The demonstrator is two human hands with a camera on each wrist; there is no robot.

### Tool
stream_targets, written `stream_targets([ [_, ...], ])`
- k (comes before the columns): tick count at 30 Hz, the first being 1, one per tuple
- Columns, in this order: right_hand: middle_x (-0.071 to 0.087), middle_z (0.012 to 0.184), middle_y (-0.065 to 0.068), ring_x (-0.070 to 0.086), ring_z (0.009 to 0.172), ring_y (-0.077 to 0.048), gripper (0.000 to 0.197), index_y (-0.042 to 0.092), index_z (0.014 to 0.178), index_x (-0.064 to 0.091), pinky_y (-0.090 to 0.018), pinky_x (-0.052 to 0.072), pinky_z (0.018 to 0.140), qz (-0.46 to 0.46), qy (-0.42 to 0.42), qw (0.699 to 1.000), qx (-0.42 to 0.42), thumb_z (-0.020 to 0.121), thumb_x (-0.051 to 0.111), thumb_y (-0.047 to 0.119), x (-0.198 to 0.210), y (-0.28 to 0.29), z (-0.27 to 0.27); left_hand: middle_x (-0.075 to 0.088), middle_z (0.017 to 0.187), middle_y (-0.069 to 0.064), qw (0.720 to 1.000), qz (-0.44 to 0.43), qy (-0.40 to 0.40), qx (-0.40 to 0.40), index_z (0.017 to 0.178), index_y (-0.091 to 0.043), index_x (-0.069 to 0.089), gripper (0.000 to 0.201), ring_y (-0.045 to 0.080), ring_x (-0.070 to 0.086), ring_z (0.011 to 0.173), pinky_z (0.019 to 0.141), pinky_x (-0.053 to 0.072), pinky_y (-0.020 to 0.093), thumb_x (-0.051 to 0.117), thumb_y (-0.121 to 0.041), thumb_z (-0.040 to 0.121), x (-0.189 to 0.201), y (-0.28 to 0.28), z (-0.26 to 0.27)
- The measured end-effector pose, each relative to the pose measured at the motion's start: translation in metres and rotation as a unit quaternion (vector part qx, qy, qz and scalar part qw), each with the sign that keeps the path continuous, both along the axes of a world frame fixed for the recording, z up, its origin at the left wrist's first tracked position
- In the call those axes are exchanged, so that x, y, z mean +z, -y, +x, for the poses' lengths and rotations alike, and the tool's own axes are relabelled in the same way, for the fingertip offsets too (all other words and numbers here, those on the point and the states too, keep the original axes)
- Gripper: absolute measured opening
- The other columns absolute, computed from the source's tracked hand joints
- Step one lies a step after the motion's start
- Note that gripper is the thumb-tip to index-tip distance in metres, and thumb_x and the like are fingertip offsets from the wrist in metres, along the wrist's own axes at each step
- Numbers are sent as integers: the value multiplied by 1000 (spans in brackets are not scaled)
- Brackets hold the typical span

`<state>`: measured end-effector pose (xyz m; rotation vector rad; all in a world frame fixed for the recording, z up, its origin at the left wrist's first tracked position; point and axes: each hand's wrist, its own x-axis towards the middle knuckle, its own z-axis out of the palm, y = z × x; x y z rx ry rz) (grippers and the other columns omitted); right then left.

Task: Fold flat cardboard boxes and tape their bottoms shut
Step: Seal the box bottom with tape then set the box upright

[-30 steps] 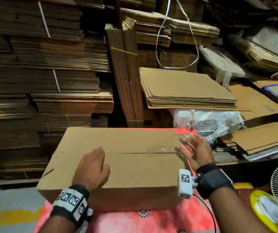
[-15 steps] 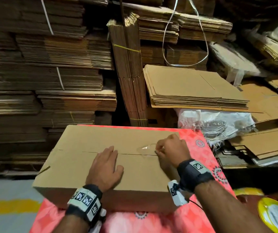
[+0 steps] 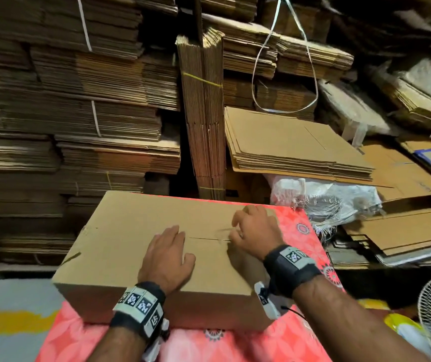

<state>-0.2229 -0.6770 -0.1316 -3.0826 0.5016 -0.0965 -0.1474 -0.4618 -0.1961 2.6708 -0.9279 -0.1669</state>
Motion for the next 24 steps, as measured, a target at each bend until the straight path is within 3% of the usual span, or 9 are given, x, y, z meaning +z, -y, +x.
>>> stream_targets([
  [3,58,124,-2,47,119,-28,42,37,128,44,-47,40,92,-38,-41,998,19,91,55,54,-11,-16,19,29,164,7,1000,-16,5,0,152,-14,40,69,23,25,150,126,13,39,38,-46,91,1,-1,-3],
  [8,59,125,-4,47,121,-29,29,29,122,59,-49,38,96,-116,-61,991,9,100,50,45,-18,-23,34,26,165,5,1000,-18,3,-3,153,-16,37,66,20,21,152,127,11,39,40,-45,94,0,-3,-1],
  [10,67,113,-4,57,110,-30,21,27,112,62,-43,44,89,-61,-9,998,-25,98,54,41,-14,-10,27,25,166,5,1000,-11,-1,-6,154,-16,36,70,20,20,152,127,10,39,34,-47,91,-1,-4,0],
  [12,73,100,-6,65,97,-32,14,22,102,65,-39,50,82,100,92,984,-114,94,61,33,-10,17,10,23,167,5,1000,-5,-5,-6,155,-16,34,76,20,19,153,127,10,38,28,-49,87,-3,-5,1],
  [14,75,87,-8,70,83,-29,9,15,90,69,-41,57,81,311,186,905,-224,87,69,23,-9,47,-15,22,167,4,1000,1,-7,-7,156,-17,33,79,19,19,153,127,10,37,25,-51,85,-4,-5,3],
  [16,72,77,-14,65,62,-25,6,12,80,65,-44,62,70,487,252,782,-295,82,71,10,-12,73,-42,22,167,3,1000,3,-3,-9,156,-17,33,80,19,19,153,127,11,36,25,-52,84,-5,-4,4],
  [18,59,73,-17,55,56,-21,21,14,81,55,-30,56,54,585,276,685,-334,87,64,-4,-21,91,-64,24,167,3,1000,-3,-4,-10,156,-17,35,81,19,21,152,126,13,36,26,-52,84,-4,-2,5],
  [21,53,71,-13,51,58,-19,19,10,78,57,-22,49,48,630,268,630,-368,89,64,-4,-42,108,-88,28,165,2,1000,-3,-2,-6,153,-18,40,84,21,28,149,123,19,36,25,-56,81,-3,-3,4],
  [24,61,69,-8,57,59,-17,13,7,86,64,-27,54,55,690,290,559,-357,83,76,6,-60,114,-94,33,163,3,1000,-2,1,-3,151,-17,44,87,23,32,147,121,22,37,23,-59,77,-5,-3,5],
])
